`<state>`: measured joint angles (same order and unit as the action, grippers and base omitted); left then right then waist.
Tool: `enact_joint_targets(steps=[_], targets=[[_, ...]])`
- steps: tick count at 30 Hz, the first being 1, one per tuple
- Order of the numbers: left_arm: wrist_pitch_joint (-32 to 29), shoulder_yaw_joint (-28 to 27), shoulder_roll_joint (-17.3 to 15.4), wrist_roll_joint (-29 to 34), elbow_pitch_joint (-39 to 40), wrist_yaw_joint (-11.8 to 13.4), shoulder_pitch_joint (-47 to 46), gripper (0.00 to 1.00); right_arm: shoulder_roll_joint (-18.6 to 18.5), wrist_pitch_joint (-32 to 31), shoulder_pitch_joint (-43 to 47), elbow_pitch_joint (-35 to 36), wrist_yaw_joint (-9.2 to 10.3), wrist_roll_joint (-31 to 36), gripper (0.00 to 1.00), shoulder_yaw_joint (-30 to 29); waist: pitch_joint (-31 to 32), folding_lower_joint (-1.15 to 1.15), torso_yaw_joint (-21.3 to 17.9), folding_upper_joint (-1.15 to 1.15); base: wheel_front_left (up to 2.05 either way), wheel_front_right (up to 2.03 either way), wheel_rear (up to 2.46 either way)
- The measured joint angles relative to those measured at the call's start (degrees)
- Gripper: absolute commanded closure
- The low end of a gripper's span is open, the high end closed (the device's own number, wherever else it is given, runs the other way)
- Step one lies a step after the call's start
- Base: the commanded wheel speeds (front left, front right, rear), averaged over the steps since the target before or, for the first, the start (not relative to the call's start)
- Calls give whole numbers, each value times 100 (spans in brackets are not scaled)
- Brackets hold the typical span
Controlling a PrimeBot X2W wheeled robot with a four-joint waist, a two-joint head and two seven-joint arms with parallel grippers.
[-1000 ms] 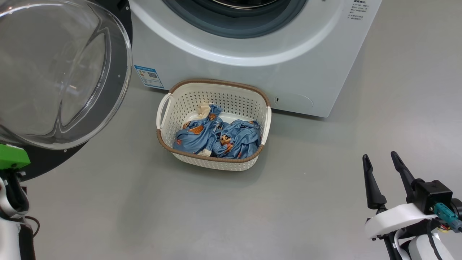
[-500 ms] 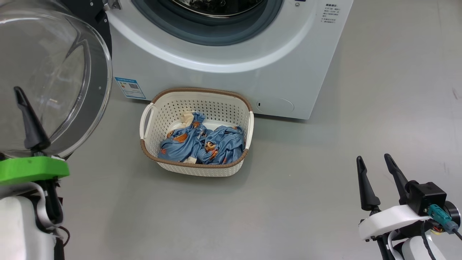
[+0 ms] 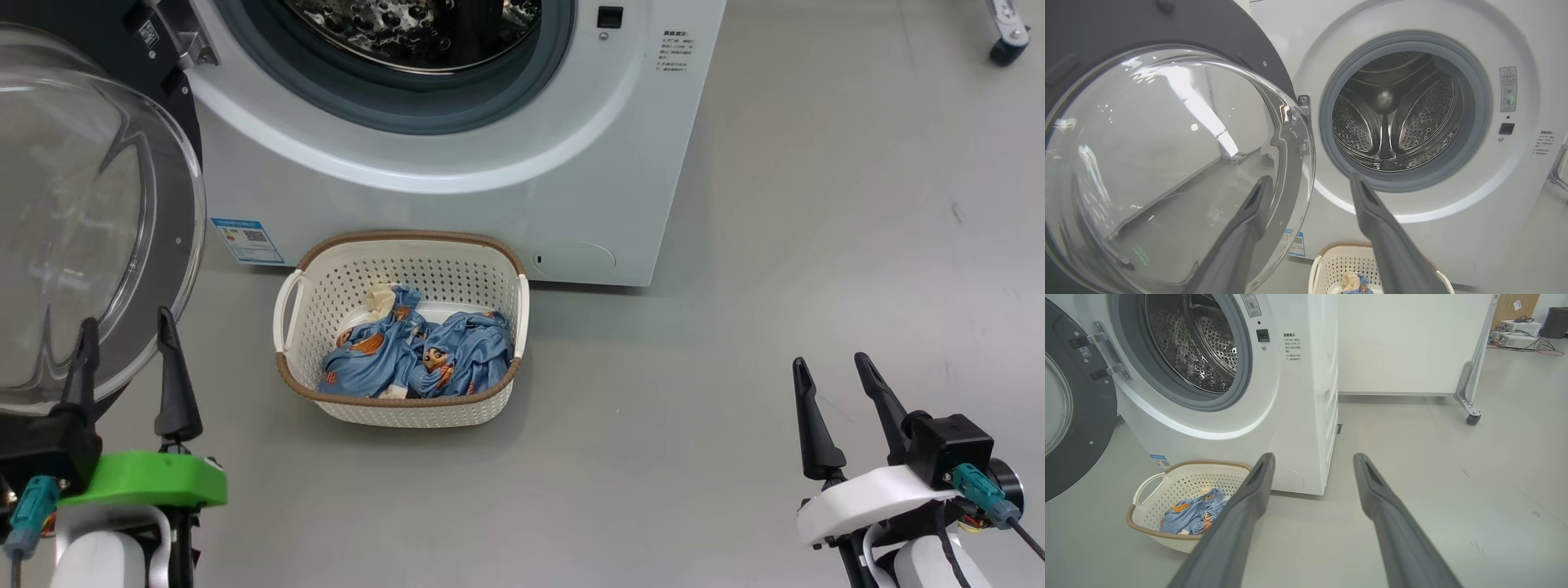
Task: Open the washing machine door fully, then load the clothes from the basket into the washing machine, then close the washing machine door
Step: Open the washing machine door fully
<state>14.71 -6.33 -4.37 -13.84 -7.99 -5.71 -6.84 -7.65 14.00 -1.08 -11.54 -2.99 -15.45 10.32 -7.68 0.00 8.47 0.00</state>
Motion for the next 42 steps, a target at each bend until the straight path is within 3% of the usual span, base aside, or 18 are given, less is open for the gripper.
enact_joint_targets(steps=[27, 42], targets=[[0, 212, 26, 111, 165, -88, 1360, 0, 21, 33, 106, 229, 10, 115, 0, -124, 685, 0, -1067, 0, 0, 0, 0], [-1, 293, 67, 104, 271, -90, 1393, 0, 4, 47, 280, 396, 14, 140, 0, -220, 712, 0, -1084, 0, 0, 0, 0]])
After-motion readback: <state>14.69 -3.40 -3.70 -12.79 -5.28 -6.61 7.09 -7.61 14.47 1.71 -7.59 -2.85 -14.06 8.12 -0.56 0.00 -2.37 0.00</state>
